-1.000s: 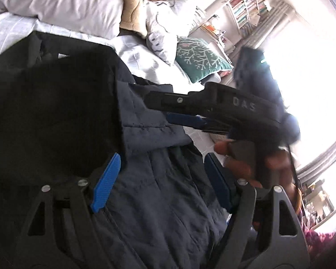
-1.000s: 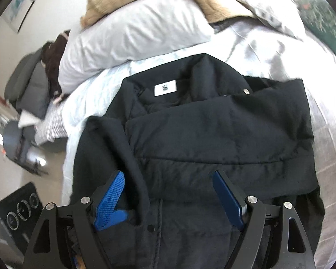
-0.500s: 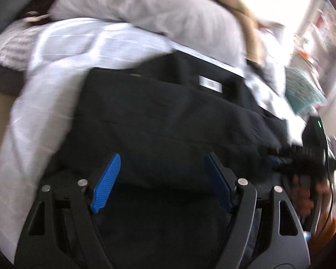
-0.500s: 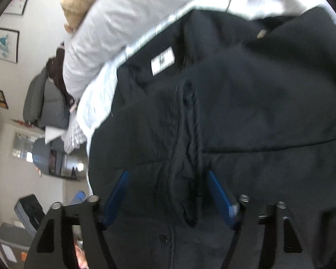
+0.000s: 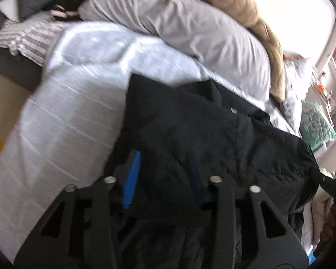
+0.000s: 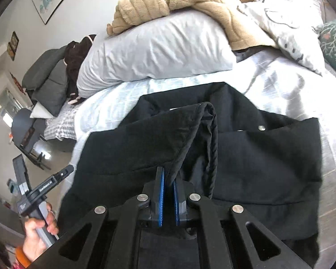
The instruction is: Fold large clothes
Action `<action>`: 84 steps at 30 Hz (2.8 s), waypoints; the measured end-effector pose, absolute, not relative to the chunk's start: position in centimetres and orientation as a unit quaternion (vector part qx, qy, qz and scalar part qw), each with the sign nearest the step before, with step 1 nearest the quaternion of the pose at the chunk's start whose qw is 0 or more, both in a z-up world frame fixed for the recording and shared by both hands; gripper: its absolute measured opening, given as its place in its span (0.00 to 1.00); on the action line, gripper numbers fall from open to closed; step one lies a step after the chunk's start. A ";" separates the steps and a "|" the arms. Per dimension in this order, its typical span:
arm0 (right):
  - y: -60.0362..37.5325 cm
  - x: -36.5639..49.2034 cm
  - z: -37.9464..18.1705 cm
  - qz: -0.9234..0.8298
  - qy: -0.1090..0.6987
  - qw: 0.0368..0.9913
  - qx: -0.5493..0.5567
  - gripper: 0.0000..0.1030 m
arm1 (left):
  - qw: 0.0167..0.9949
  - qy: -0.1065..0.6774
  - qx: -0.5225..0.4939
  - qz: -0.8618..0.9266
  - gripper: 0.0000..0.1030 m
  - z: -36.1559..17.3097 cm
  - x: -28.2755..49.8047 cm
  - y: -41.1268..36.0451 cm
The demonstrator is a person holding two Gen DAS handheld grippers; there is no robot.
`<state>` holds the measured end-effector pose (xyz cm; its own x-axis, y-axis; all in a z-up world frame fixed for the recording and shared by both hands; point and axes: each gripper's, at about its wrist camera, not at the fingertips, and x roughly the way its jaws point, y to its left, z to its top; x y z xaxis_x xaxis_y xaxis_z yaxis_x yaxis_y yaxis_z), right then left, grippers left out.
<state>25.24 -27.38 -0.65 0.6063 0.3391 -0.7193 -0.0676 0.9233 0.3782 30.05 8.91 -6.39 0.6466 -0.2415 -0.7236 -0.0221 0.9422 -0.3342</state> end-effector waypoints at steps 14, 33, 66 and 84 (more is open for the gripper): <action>-31.5 25.6 -5.1 0.044 0.473 0.867 0.153 0.44 | 0.905 0.400 -0.140 -0.020 0.28 -4.4 31.6 9.7; -28.7 27.4 -8.3 0.055 0.510 0.844 0.153 0.54 | 0.831 0.532 -0.156 -0.047 0.16 -9.5 30.5 11.9; -25.0 25.3 -4.2 0.042 0.443 0.894 0.054 0.51 | 0.878 0.464 -0.108 -0.047 0.67 -5.3 28.4 6.7; -29.5 10.9 1.8 0.004 0.436 0.900 0.005 0.82 | 0.864 0.494 0.081 -0.057 0.82 -3.2 17.1 7.3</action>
<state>10.89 -29.49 1.82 0.6197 0.0122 -0.7847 -0.0039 0.9999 0.0124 17.06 7.25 -3.18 0.5059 -0.0190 -0.8624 0.1784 0.9804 0.0831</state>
